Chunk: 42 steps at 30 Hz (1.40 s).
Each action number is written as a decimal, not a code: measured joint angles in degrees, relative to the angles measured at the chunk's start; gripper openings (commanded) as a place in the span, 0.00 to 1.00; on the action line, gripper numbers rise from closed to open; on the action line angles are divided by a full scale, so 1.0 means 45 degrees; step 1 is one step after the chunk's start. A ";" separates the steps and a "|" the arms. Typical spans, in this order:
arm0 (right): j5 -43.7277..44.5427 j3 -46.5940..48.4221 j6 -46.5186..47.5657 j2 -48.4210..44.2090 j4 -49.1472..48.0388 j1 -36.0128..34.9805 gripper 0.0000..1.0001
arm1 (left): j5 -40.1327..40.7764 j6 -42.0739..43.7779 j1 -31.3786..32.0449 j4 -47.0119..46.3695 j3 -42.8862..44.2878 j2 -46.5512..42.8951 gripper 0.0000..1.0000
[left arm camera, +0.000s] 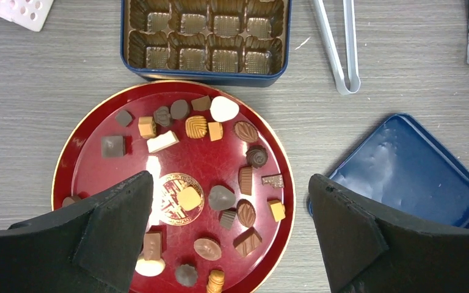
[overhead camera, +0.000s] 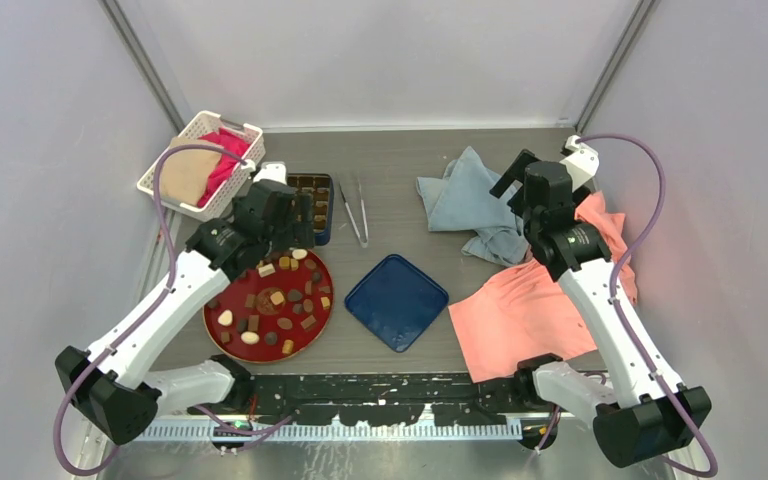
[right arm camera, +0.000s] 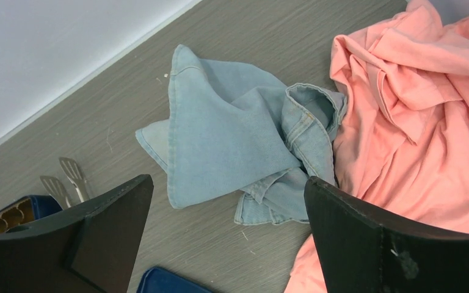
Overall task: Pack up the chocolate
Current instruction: Pick up the clamp from the center of the board.
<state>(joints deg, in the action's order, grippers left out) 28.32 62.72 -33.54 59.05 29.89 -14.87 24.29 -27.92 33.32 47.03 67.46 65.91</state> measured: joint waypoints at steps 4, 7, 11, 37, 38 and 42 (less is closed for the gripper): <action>-0.0078 -0.0097 -0.0010 0.0131 -0.0005 0.0000 1.00 | 0.0160 -0.0053 0.0000 -0.0121 -0.0452 -0.0301 0.96; -0.0155 -0.0131 -0.0010 0.0131 -0.0015 0.0000 1.00 | 0.0262 -0.0083 0.0000 -0.0189 -0.0583 -0.0330 0.96; -0.0160 -0.0141 -0.0010 0.0131 -0.0024 0.0000 1.00 | 0.0257 -0.0097 0.0000 -0.0248 -0.0641 -0.0223 0.95; -0.0219 -0.0437 0.0092 -0.0495 0.0622 0.0000 1.00 | -0.0743 -0.3026 0.1467 -0.1384 0.4425 0.9340 0.99; -0.0214 -0.0437 0.0097 -0.0573 0.0699 0.0000 1.00 | -0.0743 -0.3026 0.1331 -0.1506 0.4600 0.9675 0.99; -0.0199 -0.0437 0.0092 -0.1035 0.1107 0.0000 1.00 | -0.0767 -0.2764 0.0967 -0.1991 0.5081 1.0700 0.97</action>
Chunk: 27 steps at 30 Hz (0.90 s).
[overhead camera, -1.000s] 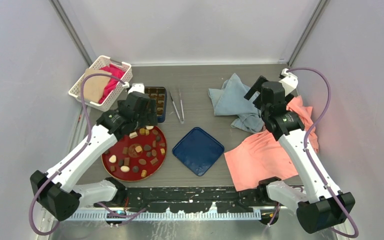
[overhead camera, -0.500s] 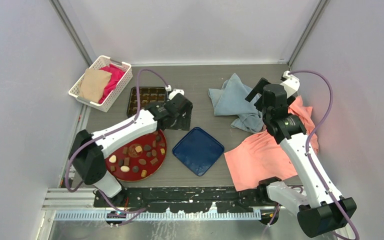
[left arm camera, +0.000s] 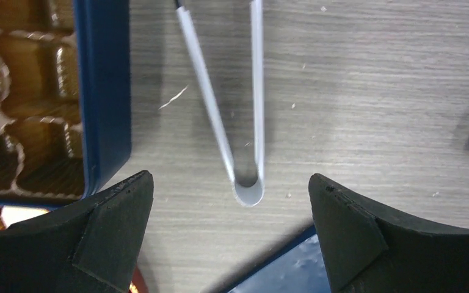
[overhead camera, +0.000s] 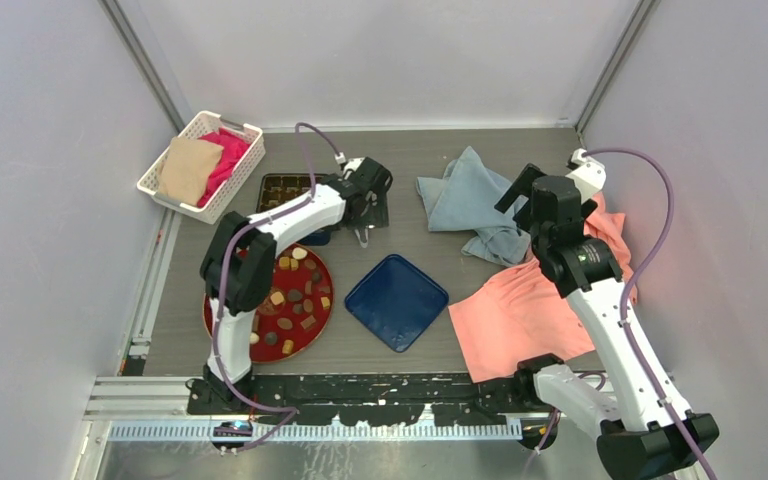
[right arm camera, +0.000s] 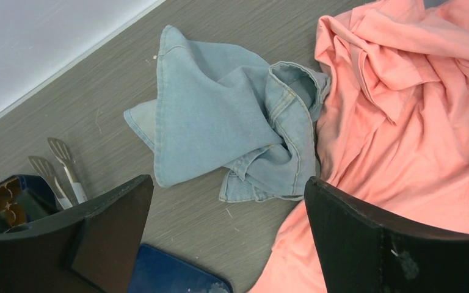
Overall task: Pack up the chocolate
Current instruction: Pick up the clamp from the center of the board.
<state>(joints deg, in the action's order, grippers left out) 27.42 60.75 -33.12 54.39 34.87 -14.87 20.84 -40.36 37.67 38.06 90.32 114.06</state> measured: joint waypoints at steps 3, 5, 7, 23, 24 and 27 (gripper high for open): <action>-0.0024 0.0000 0.0000 -0.0257 0.0223 0.0000 1.00 | 0.0015 0.0024 0.0019 0.0117 0.0908 0.0826 0.96; -0.0044 0.0005 -0.0010 -0.0316 0.0321 0.0000 1.00 | 0.0151 0.0015 0.0019 0.0413 0.1870 0.1506 0.90; -0.0121 0.0024 -0.0019 -0.0316 0.0515 0.0000 1.00 | 0.0262 -0.0015 0.0029 0.0466 0.2506 0.2035 0.85; -0.0529 0.0049 -0.0078 -0.0457 0.1428 0.0000 1.00 | 0.0287 -0.0947 -0.0913 0.0758 0.4114 0.4041 0.69; -0.0568 0.0049 -0.0112 -0.0457 0.1462 0.0000 1.00 | 0.0282 -0.0976 -0.0962 0.0792 0.4401 0.4235 0.68; -0.0651 0.0049 -0.0253 -0.0457 0.1603 0.0000 1.00 | 0.0364 -0.0962 -0.1069 0.0903 0.5047 0.4624 0.59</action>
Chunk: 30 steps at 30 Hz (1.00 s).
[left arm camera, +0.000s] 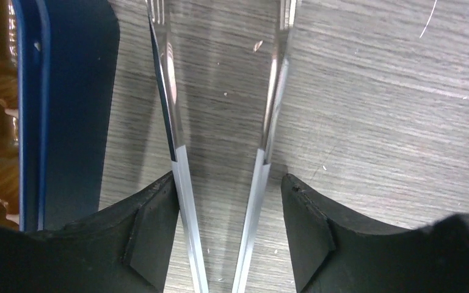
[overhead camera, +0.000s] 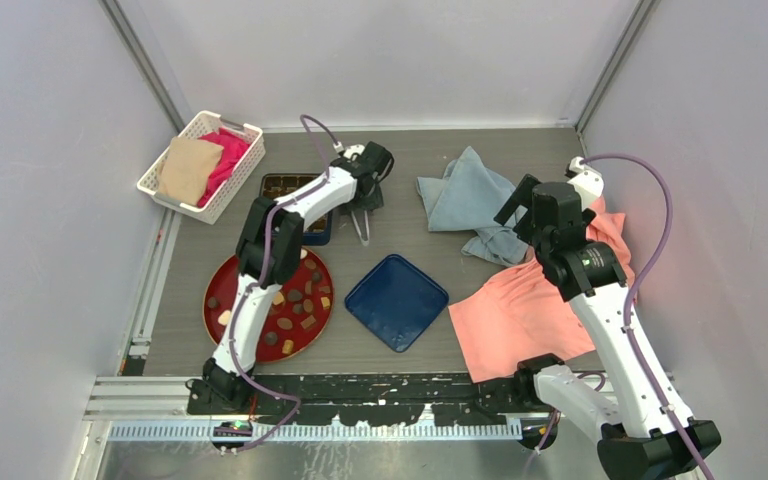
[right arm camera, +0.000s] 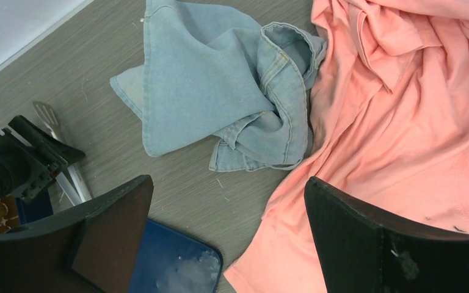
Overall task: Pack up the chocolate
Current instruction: Pick up the clamp from the center of the board.
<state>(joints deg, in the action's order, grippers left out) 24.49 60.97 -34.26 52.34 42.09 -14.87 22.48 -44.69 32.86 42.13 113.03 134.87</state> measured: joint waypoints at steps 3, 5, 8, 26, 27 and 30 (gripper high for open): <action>-0.0053 0.0000 -0.0087 0.0000 0.0049 0.0000 1.00 | 0.0000 -0.0005 -0.0087 0.0078 0.0228 0.0146 0.57; -0.0073 0.0000 -0.0126 -0.0010 0.0058 0.0000 1.00 | -0.0005 -0.0010 -0.0136 0.0087 0.0233 0.0151 0.51; -0.0097 -0.0005 -0.0146 -0.0078 0.0073 0.0000 1.00 | -0.0044 0.0044 -0.0141 0.0068 0.0233 0.0151 0.39; -0.0384 -0.0078 -0.0471 0.0063 0.0068 0.0000 1.00 | -0.0573 0.1239 -0.0238 0.0160 0.0325 0.0155 0.55; -0.0384 -0.0078 -0.0471 0.0063 0.0068 0.0000 1.00 | -0.0670 0.1268 -0.0253 0.0112 0.0316 0.0155 0.46; -0.0384 -0.0126 -0.0476 0.0058 0.0063 0.0000 1.00 | -0.0845 0.1404 -0.0282 -0.0078 0.0272 0.0155 0.28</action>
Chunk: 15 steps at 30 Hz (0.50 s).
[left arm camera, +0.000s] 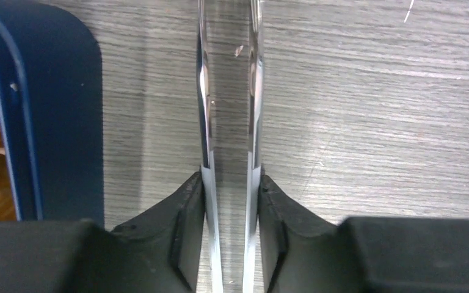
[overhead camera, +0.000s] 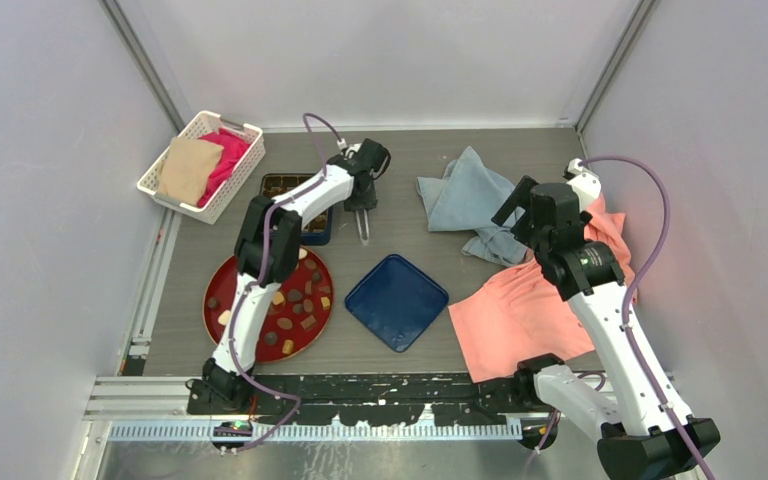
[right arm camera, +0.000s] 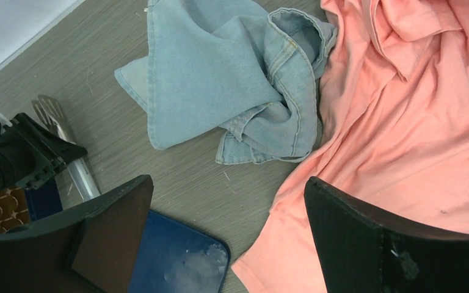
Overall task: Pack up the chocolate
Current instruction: Pick up the clamp from the center of the board.
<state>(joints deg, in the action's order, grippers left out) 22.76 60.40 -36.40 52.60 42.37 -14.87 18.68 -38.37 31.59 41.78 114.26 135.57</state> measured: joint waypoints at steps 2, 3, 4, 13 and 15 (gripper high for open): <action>0.0000 -0.0010 -0.0005 0.0000 0.0005 0.0000 1.00 | -0.0097 0.0209 -0.0073 -0.0078 0.0005 0.0000 0.19; 0.0000 -0.0010 -0.0010 0.0000 0.0005 0.0000 1.00 | -0.0151 0.0321 -0.0087 -0.0102 0.0005 0.0000 0.17; 0.0000 -0.0010 -0.0015 0.0000 0.0005 0.0000 1.00 | -0.0223 0.0491 -0.0117 -0.0121 0.0005 -0.0005 0.14; -0.0005 -0.0097 -0.0141 -0.0019 0.0005 0.0000 0.99 | -0.0889 0.2448 -0.0544 -0.0223 -0.0816 -0.0753 0.03; -0.0029 -0.0097 -0.0189 0.0019 -0.0005 0.0000 0.99 | -0.1078 0.2909 -0.0583 -0.0024 -0.1205 -0.1316 0.02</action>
<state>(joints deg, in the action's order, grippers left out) 22.63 59.96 -37.26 52.69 42.35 -14.87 13.82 -25.28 28.97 41.67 108.84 129.64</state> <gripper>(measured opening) 0.996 0.247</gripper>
